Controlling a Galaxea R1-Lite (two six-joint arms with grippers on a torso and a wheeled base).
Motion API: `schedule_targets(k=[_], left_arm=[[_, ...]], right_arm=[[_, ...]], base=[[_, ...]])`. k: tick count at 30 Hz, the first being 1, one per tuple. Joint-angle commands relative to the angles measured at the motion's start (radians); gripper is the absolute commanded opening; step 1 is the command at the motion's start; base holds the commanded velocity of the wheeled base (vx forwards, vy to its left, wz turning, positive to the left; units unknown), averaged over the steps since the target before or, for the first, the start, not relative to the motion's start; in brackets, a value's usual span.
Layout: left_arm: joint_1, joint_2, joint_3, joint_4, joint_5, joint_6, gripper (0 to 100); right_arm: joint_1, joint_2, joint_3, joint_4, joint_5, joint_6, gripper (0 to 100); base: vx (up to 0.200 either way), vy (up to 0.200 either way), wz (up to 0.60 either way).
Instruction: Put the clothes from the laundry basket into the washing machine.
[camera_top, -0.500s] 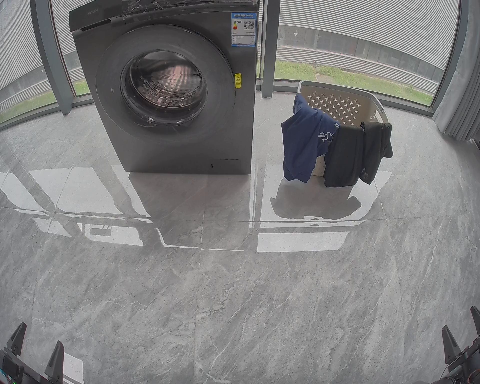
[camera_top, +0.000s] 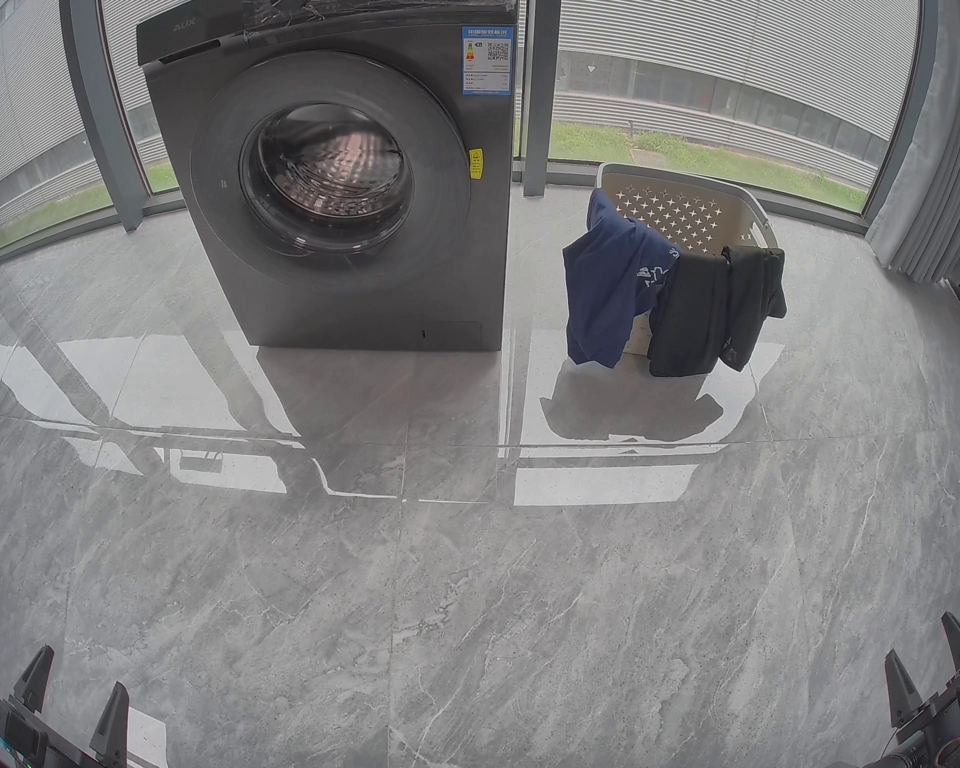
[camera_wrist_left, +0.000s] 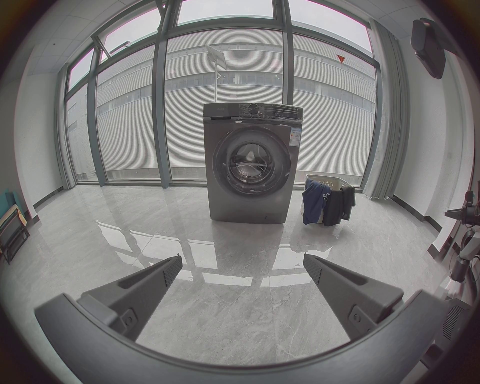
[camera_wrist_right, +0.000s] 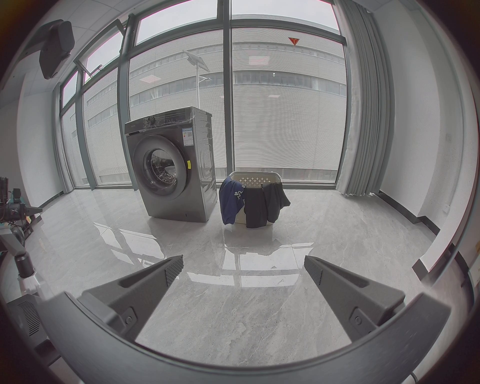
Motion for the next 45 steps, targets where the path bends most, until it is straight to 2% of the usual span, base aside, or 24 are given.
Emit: schedule_targets(k=[1,11,20,38,45], left_arm=[[0.000,-0.007,0.015,0.000,0.000,-0.001,100],[0.000,-0.007,0.015,0.000,0.003,-0.006,100],[0.000,-0.007,0.015,0.000,0.005,-0.009,100],[0.000,-0.007,0.015,0.000,0.005,-0.009,100],[0.000,-0.007,0.015,0.001,0.005,-0.012,100]], right_arm=[[0.000,-0.013,0.018,0.000,0.000,-0.001,100],[0.000,-0.012,0.018,0.000,0.002,-0.002,100],[0.000,-0.013,0.018,0.000,0.002,-0.002,100],[0.001,-0.012,0.018,0.000,0.002,-0.004,100],[0.000,-0.013,0.018,0.000,0.003,-0.005,100]], base=[[0.200,0.000,0.00],[0.200,0.000,0.00],[0.000,0.000,-0.20],[0.200,0.000,0.00],[0.000,0.000,-0.26]])
